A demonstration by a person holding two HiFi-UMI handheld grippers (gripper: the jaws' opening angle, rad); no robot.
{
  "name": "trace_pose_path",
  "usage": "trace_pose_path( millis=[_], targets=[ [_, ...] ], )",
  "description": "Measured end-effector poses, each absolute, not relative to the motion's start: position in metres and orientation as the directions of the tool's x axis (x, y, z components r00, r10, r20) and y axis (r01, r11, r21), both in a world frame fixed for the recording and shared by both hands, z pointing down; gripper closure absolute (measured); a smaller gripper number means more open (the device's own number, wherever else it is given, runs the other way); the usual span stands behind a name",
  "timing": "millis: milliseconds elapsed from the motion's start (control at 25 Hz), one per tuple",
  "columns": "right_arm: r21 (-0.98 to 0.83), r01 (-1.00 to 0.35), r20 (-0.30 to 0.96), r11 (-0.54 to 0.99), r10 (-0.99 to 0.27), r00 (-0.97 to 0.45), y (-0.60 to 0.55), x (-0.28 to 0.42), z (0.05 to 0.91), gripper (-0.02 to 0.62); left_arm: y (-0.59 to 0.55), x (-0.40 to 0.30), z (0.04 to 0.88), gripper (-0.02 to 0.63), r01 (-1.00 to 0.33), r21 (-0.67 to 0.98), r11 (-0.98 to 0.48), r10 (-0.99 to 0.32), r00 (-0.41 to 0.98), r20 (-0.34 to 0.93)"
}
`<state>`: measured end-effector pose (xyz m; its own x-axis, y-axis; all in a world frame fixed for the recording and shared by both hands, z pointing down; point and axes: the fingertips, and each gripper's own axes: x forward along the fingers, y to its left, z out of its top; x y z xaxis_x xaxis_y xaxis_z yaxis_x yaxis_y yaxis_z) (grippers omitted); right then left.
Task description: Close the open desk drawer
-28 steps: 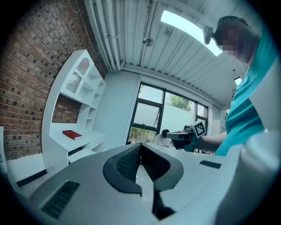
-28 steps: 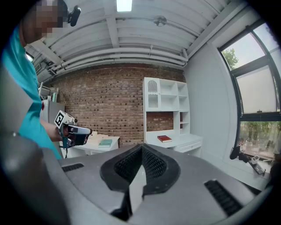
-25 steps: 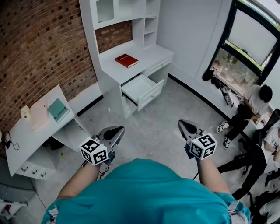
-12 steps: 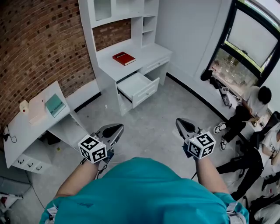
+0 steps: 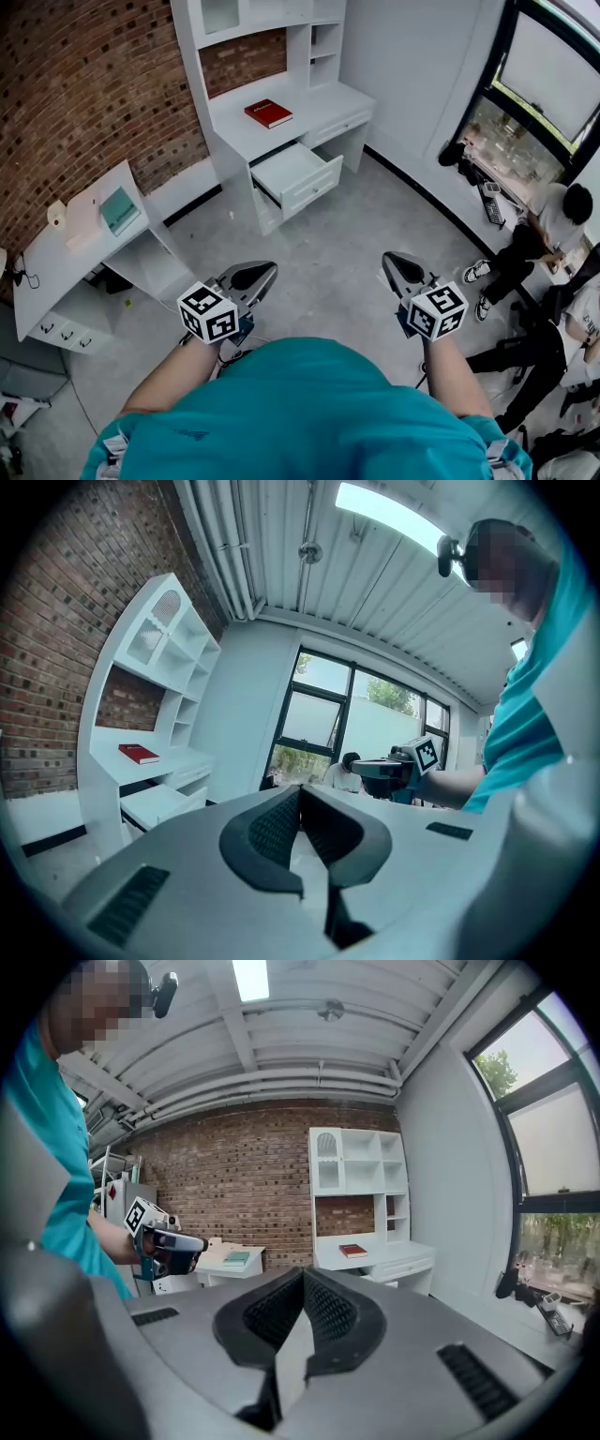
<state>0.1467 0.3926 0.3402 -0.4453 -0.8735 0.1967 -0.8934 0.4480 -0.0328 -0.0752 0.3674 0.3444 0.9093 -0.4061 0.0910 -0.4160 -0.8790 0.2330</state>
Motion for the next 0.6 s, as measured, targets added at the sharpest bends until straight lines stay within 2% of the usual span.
trace_pose_path(
  millis=[360,600],
  targets=[
    [-0.028,-0.901,0.239,0.433,-0.872,-0.427,0.353,0.141,0.356,0.574,0.319,-0.071,0.360,0.591,-0.375,0.261,-0.889,-0.362,0.927,0.099],
    [-0.013,-0.915,0.238,0.403,-0.888,-0.394,0.268,0.120,0.353,0.574,0.224,-0.086,0.367,0.591,-0.327,0.251,-0.911,-0.317,0.945,0.081]
  ],
)
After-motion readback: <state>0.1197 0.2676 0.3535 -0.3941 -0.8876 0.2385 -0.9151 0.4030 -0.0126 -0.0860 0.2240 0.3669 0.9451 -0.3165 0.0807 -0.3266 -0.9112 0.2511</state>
